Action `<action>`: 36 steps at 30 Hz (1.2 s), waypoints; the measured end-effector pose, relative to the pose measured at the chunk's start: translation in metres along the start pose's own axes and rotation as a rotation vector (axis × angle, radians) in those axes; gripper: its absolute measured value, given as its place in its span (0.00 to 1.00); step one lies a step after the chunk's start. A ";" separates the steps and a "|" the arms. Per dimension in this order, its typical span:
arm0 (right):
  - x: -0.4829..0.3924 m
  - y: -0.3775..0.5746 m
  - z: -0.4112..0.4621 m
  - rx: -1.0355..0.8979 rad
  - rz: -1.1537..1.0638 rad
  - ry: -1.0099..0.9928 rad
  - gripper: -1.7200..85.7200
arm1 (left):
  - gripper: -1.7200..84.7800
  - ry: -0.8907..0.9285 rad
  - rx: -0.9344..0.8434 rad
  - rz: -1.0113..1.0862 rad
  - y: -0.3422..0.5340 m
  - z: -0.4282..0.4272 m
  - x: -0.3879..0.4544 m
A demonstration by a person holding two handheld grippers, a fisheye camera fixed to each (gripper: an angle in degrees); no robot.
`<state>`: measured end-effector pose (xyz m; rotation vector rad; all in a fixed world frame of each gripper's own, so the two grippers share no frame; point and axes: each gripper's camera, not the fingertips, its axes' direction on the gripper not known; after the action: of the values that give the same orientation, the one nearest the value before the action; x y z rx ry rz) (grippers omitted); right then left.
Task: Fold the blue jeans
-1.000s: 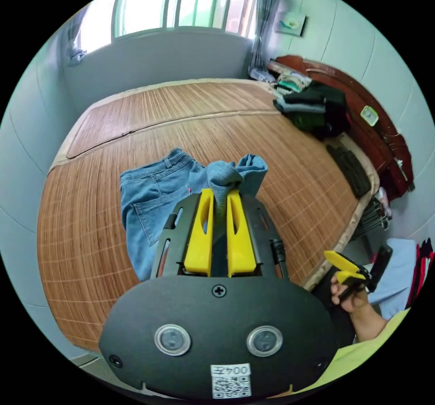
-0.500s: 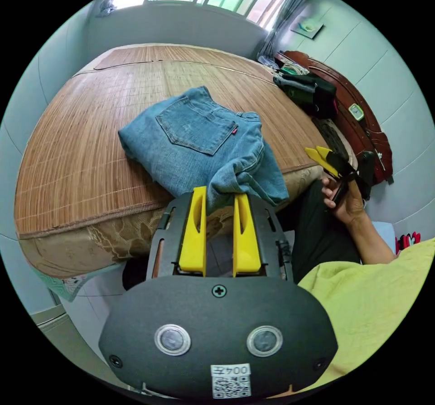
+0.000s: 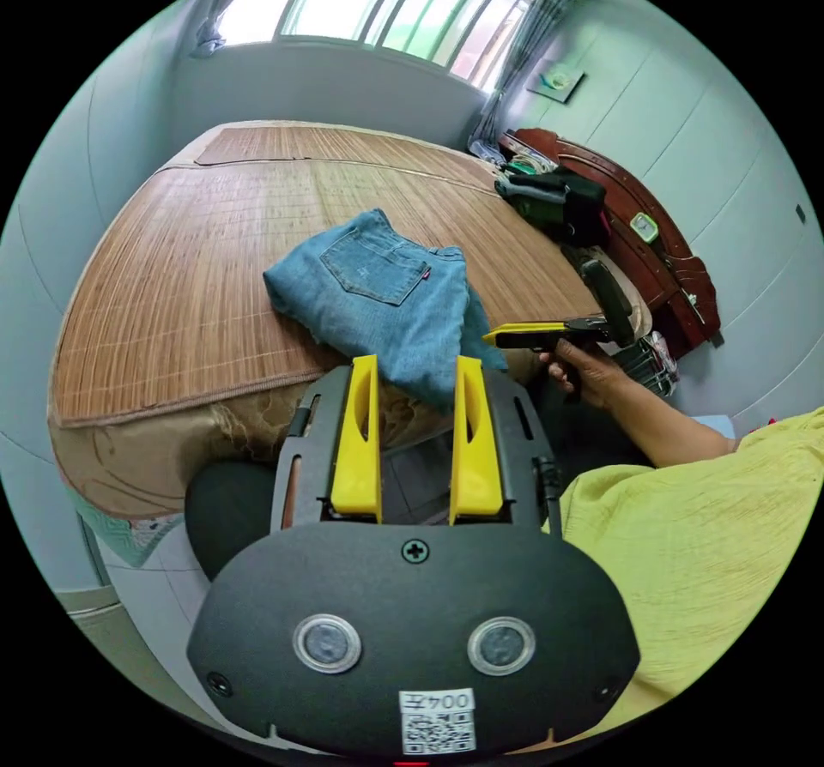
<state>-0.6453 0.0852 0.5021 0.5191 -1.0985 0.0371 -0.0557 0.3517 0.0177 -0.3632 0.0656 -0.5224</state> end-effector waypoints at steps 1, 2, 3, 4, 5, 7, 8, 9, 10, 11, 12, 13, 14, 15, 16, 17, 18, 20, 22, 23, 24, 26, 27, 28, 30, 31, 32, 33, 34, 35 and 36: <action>-0.003 -0.009 0.004 -0.023 -0.002 0.024 0.14 | 0.17 0.009 0.001 0.023 -0.010 0.006 0.004; -0.004 -0.013 0.006 -0.033 -0.002 0.029 0.13 | 0.17 0.014 0.000 0.035 -0.016 0.010 0.007; -0.005 -0.020 0.009 -0.048 0.001 0.037 0.13 | 0.17 0.021 -0.008 0.058 -0.030 0.020 0.013; -0.004 -0.026 0.012 -0.060 0.005 0.044 0.13 | 0.17 0.030 -0.020 0.084 -0.048 0.031 0.019; -0.003 -0.029 0.013 -0.063 0.008 0.042 0.13 | 0.17 0.033 -0.028 0.097 -0.058 0.037 0.023; 0.007 -0.037 0.015 -0.057 0.059 0.003 0.12 | 0.17 0.017 -0.077 0.152 -0.100 0.068 0.040; 0.009 -0.039 0.016 -0.055 0.075 -0.010 0.12 | 0.17 0.009 -0.096 0.163 -0.110 0.076 0.044; 0.014 -0.043 0.017 -0.053 0.094 -0.025 0.11 | 0.17 -0.009 -0.134 0.180 -0.131 0.095 0.052; 0.016 -0.047 0.019 -0.054 0.106 -0.028 0.11 | 0.18 -0.023 -0.169 0.191 -0.150 0.114 0.058; 0.017 -0.050 0.020 -0.056 0.110 -0.027 0.11 | 0.18 -0.027 -0.183 0.194 -0.159 0.123 0.061; 0.017 -0.055 0.022 -0.060 0.113 -0.020 0.11 | 0.18 -0.030 -0.213 0.198 -0.175 0.141 0.065; 0.016 -0.059 0.024 -0.066 0.111 -0.010 0.11 | 0.18 -0.034 -0.239 0.201 -0.189 0.158 0.069; 0.016 -0.062 0.025 -0.069 0.110 -0.005 0.11 | 0.18 -0.035 -0.254 0.204 -0.195 0.167 0.071; 0.017 -0.067 0.026 -0.075 0.112 -0.001 0.10 | 0.17 -0.053 -0.287 0.216 -0.206 0.183 0.075; 0.018 -0.071 0.027 -0.079 0.114 -0.003 0.10 | 0.17 -0.088 -0.318 0.225 -0.215 0.198 0.077; 0.019 -0.073 0.027 -0.080 0.114 -0.004 0.10 | 0.16 -0.107 -0.333 0.227 -0.218 0.205 0.077; 0.021 -0.077 0.028 -0.081 0.111 -0.007 0.10 | 0.14 -0.141 -0.360 0.226 -0.224 0.218 0.074; 0.024 -0.083 0.029 -0.085 0.109 -0.012 0.10 | 0.11 -0.207 -0.384 0.213 -0.227 0.229 0.064; 0.028 -0.093 0.030 -0.099 0.101 -0.014 0.11 | 0.08 -0.134 -0.351 0.192 -0.227 0.219 0.044; 0.029 -0.095 0.030 -0.103 0.099 -0.014 0.11 | 0.07 -0.129 -0.318 0.181 -0.226 0.211 0.039; 0.031 -0.100 0.030 -0.111 0.095 -0.015 0.11 | 0.07 -0.118 -0.238 0.166 -0.223 0.190 0.029; 0.033 -0.107 0.031 -0.123 0.084 -0.006 0.11 | 0.06 -0.093 -0.132 0.144 -0.215 0.153 0.010; 0.034 -0.111 0.031 -0.130 0.073 0.003 0.11 | 0.06 -0.077 -0.068 0.114 -0.208 0.127 -0.006; 0.035 -0.116 0.031 -0.139 0.060 0.013 0.11 | 0.06 -0.076 -0.018 0.075 -0.198 0.102 -0.024; 0.037 -0.122 0.031 -0.150 0.045 0.028 0.11 | 0.06 -0.113 0.043 0.021 -0.177 0.068 -0.055; 0.038 -0.125 0.030 -0.156 0.035 0.036 0.11 | 0.06 -0.154 0.054 -0.018 -0.161 0.052 -0.078; 0.039 -0.127 0.030 -0.156 0.032 0.039 0.12 | 0.05 -0.173 0.048 -0.042 -0.153 0.048 -0.090; 0.043 -0.129 0.029 -0.153 0.031 0.040 0.12 | 0.05 -0.189 0.025 -0.086 -0.137 0.044 -0.115; 0.047 -0.132 0.027 -0.158 0.036 0.030 0.12 | 0.05 -0.163 -0.005 -0.143 -0.121 0.045 -0.141; 0.050 -0.133 0.026 -0.161 0.036 0.018 0.12 | 0.05 -0.140 -0.017 -0.175 -0.114 0.046 -0.154; 0.058 -0.137 0.020 -0.164 0.034 -0.036 0.14 | 0.05 -0.094 -0.025 -0.228 -0.102 0.049 -0.174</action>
<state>-0.5967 -0.0571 0.5066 0.3553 -1.1345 -0.0327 -0.2471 0.3723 0.0939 -0.4218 -0.0607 -0.7299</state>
